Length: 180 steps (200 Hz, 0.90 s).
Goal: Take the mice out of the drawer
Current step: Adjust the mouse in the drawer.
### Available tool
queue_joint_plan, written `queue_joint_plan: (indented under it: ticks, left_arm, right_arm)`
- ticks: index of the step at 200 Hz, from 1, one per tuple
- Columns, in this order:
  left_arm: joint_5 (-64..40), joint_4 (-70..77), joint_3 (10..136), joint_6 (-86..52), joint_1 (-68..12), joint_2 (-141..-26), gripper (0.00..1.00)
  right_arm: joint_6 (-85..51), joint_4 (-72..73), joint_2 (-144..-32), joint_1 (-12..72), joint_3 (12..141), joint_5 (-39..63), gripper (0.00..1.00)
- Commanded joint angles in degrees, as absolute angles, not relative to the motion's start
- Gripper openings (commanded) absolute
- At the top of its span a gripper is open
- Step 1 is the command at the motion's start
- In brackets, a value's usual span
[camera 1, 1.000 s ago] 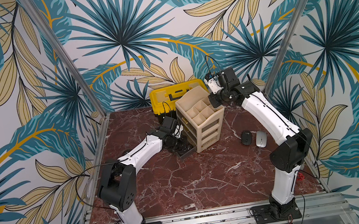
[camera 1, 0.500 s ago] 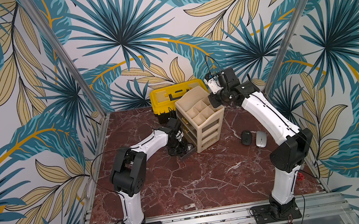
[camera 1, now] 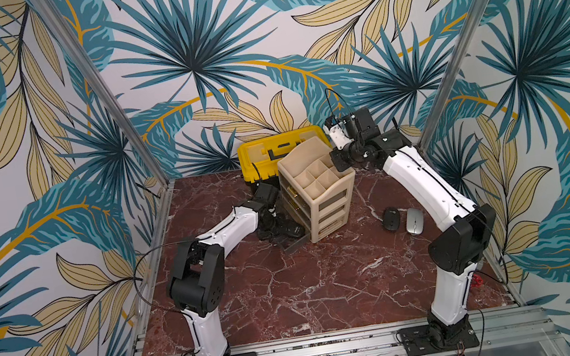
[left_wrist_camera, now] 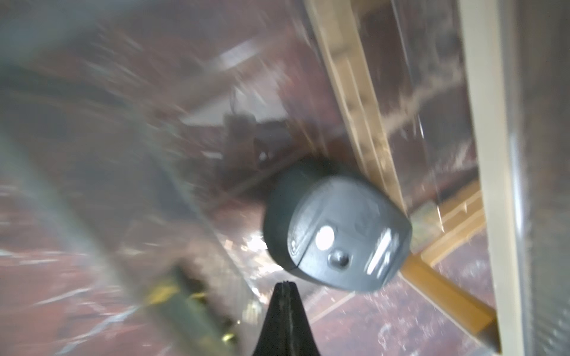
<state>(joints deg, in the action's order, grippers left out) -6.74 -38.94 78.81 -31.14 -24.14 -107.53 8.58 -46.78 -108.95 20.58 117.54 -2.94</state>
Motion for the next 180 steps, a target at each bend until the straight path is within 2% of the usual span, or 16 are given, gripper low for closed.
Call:
queue_joint_plan:
  ticks: [1,43,67,87,115,123,130,134,146,160,180]
  left_arm:
    - [-1.64,-40.46,78.76,-31.52,-23.09,-106.79,0.00]
    - [-3.44,-42.32,80.93,-33.77,-22.81,-104.65,0.00]
    - [-2.01,-42.50,80.74,-35.76,-22.68,-102.65,0.04]
    - [-4.00,-41.27,80.16,-36.33,-22.58,-101.01,0.17]
    - [-7.95,-44.52,82.70,-40.15,-22.63,-100.34,0.28]
    - [-10.13,-43.77,82.38,-41.97,-22.68,-100.03,0.37]
    - [-12.01,-43.21,82.15,-43.94,-22.80,-100.09,0.54]
    - [-13.36,-42.58,81.89,-44.62,-22.80,-100.17,0.58]
    - [-15.34,-40.61,81.02,-47.17,-22.94,-100.45,0.59]
    - [-16.37,-37.27,78.89,-50.38,-23.20,-100.04,0.54]
    - [-19.30,-31.21,76.53,-54.35,-23.59,-99.68,0.52]
  right_arm:
    - [9.14,-51.87,-112.23,20.57,114.17,-6.10,0.00]
    - [9.02,-51.86,-112.57,20.54,114.44,-5.85,0.00]
    - [9.05,-51.86,-112.57,20.52,114.36,-5.89,0.00]
    - [9.13,-51.86,-112.59,20.53,114.33,-5.90,0.00]
    - [9.48,-51.86,-112.67,20.56,114.52,-6.02,0.00]
    - [9.44,-51.96,-112.76,20.55,114.69,-6.06,0.00]
    - [9.44,-51.96,-112.76,20.57,114.81,-5.97,0.00]
    - [9.49,-51.93,-112.83,20.56,114.87,-5.90,0.00]
    - [9.39,-51.86,-112.85,20.52,114.96,-5.77,0.00]
    - [9.28,-51.77,-112.80,20.57,115.05,-5.55,0.00]
    - [9.51,-51.87,-112.78,20.57,115.05,-5.63,0.00]
